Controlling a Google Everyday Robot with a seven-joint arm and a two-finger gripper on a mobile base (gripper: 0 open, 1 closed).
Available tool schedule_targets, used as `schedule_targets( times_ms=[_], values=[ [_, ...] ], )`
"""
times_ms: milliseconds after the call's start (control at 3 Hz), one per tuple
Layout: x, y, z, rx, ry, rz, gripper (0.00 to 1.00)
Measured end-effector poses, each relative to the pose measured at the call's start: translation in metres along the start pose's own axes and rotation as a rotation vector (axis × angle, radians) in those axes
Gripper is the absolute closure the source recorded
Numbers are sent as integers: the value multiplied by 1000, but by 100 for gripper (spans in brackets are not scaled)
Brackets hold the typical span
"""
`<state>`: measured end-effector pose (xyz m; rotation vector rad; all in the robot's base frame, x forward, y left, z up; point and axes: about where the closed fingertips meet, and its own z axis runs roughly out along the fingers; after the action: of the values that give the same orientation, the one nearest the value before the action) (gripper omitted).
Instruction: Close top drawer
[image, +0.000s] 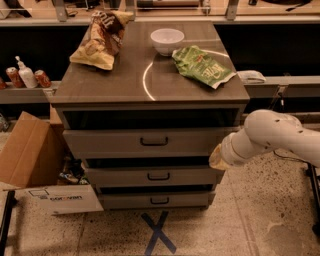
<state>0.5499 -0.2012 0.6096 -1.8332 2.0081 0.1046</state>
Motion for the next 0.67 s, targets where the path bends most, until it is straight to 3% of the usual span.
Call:
schedule_targets(
  times_ms=[333, 667],
  values=[
    [-10, -45, 1, 79, 6, -22, 100],
    [-22, -63, -3, 124, 9, -49, 100]
  ],
)
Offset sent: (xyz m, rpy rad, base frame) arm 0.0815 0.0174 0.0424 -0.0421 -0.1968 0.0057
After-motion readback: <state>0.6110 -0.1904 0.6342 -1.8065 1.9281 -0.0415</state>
